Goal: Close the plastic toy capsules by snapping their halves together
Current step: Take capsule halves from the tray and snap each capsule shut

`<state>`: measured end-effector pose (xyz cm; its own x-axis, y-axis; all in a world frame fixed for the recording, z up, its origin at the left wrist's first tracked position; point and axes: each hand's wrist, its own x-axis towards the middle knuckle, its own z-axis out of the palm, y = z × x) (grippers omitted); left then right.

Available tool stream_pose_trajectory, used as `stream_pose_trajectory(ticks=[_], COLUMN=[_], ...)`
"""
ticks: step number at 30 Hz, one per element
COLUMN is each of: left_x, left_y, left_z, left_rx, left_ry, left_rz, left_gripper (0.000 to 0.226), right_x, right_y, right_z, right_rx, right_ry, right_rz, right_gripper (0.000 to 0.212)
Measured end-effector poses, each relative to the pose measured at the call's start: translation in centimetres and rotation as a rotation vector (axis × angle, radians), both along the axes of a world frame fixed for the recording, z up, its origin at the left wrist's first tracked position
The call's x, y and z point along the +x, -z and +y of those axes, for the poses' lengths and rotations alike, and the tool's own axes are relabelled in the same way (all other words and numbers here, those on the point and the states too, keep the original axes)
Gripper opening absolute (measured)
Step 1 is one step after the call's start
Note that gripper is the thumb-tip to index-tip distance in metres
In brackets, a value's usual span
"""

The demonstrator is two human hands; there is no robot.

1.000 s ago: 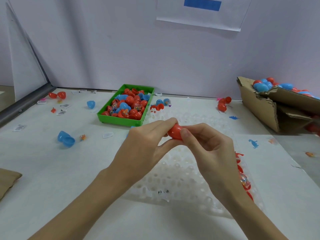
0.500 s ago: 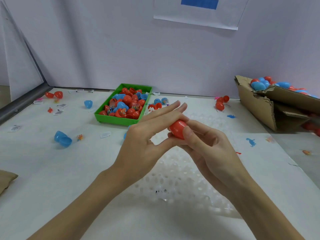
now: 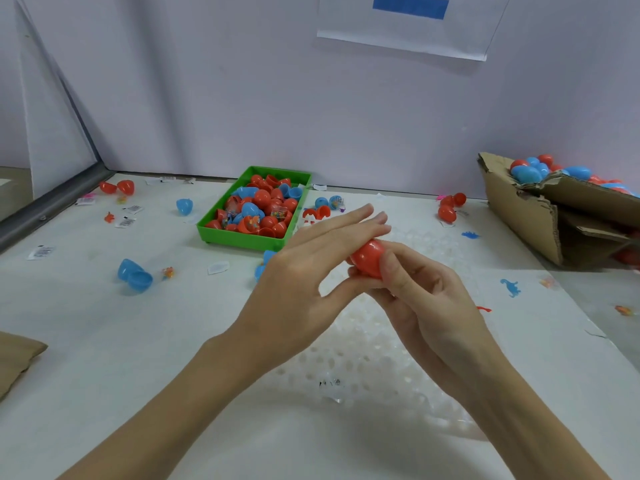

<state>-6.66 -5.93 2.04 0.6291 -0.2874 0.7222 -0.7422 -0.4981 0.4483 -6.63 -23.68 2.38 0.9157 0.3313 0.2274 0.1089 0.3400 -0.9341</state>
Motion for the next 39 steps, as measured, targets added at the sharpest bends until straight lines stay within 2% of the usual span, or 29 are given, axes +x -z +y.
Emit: stream_pose_trajectory(ticks=[2, 4, 7, 8, 10, 14, 17, 25, 28, 32, 36, 39], left_x=[0.1, 0.2, 0.4, 0.5, 0.6, 0.6, 0.8, 0.9, 0.9, 0.9, 0.7, 0.5], left_y=[0.2, 0.1, -0.3, -0.4, -0.1, -0.1, -0.4, -0.3, 0.0, 0.1, -0.3, -0.7], left_z=[-0.1, -0.1, -0.5, -0.6, -0.5, 0.1, 0.5, 0.5, 0.3, 0.4, 0.4, 0.3], left_rx=[-0.032, -0.153, -0.598, -0.711, -0.760, -0.860, -0.917, -0.912, -0.877, -0.818, -0.806, -0.821], left_ry=[0.097, 0.202, 0.191, 0.179, 0.184, 0.319, 0.389, 0.419, 0.392, 0.382, 0.570, 0.666], left_rz=[0.249, 0.491, 0.766, 0.837, 0.932, 1.064, 1.107, 1.137, 1.140, 1.101, 1.164, 1.184], left_gripper=[0.060, 0.060, 0.032, 0.029, 0.033, 0.037, 0.039, 0.044, 0.046, 0.041, 0.040, 0.044], right_x=[0.2, 0.4, 0.7, 0.7, 0.8, 0.6, 0.5, 0.2, 0.4, 0.4, 0.2, 0.0], right_y=[0.2, 0.4, 1.0, 1.3, 1.7, 2.0, 1.8, 1.6, 1.7, 1.6, 1.4, 1.2], right_z=[-0.1, -0.3, -0.2, -0.1, 0.2, 0.2, 0.1, 0.1, 0.1, 0.2, 0.2, 0.4], right_rx=[-0.097, -0.225, -0.449, -0.544, -0.685, -0.718, -0.714, -0.806, -0.866, -0.837, -0.721, -0.627], right_ry=[0.131, 0.302, 0.513, 0.570, 0.637, 0.567, 0.503, 0.560, 0.541, 0.552, 0.528, 0.482], right_rz=[-0.091, -0.242, -0.497, -0.585, -0.708, -0.747, -0.785, -0.946, -0.921, -0.900, -0.817, -0.763], right_gripper=[0.031, 0.029, 0.037, 0.042, 0.048, 0.051, 0.053, 0.037, 0.038, 0.044, 0.055, 0.053])
